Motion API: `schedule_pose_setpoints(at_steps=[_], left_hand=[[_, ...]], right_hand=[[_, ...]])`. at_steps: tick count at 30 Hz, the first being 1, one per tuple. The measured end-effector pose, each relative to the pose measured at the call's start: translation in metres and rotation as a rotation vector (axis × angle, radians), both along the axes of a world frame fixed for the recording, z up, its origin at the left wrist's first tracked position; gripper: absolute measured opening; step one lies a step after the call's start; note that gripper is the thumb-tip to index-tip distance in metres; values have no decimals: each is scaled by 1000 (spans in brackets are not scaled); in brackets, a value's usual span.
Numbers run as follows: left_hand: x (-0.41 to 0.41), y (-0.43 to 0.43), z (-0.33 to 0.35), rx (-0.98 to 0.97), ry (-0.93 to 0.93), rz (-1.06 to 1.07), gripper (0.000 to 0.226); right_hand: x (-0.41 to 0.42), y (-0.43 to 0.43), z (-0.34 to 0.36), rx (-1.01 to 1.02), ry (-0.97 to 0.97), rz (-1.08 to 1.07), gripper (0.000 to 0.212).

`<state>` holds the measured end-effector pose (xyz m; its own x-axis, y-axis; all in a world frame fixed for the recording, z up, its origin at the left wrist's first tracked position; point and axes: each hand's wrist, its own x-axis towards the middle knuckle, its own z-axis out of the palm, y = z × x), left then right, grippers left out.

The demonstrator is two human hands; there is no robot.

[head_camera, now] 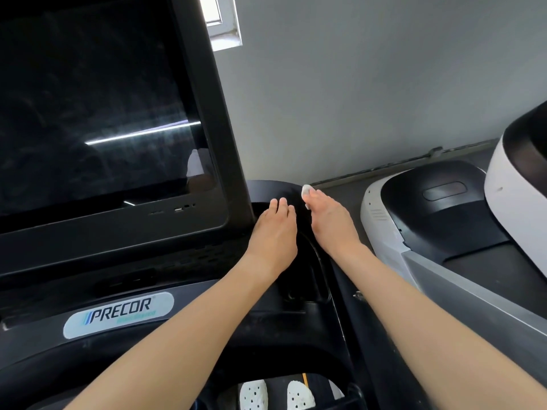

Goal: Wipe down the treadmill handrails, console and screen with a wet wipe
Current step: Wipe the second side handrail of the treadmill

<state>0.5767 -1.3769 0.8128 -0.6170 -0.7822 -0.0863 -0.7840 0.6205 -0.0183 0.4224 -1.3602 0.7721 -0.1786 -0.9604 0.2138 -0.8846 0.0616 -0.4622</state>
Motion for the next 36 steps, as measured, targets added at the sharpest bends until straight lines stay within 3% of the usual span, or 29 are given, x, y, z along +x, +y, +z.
schedule_pose_setpoints(at_steps=[5, 13, 18, 21, 27, 36], left_hand=[[0, 0, -4, 12, 6, -7, 65], [-1, -1, -5, -1, -46, -15, 65], [0, 2, -1, 5, 23, 8, 65], [0, 5, -2, 0, 28, 13, 66], [0, 5, -3, 2, 4, 9, 64], [2, 13, -7, 35, 62, 32, 69]], right_hand=[[5, 20, -15, -160, 32, -39, 57], [5, -35, 5, 131, -45, 83, 54], [-15, 5, -5, 8, -290, -242, 36], [-6, 7, -1, -1, -380, -374, 37], [9, -9, 9, 74, -154, -193, 44], [-10, 61, -13, -25, 27, -101, 49]])
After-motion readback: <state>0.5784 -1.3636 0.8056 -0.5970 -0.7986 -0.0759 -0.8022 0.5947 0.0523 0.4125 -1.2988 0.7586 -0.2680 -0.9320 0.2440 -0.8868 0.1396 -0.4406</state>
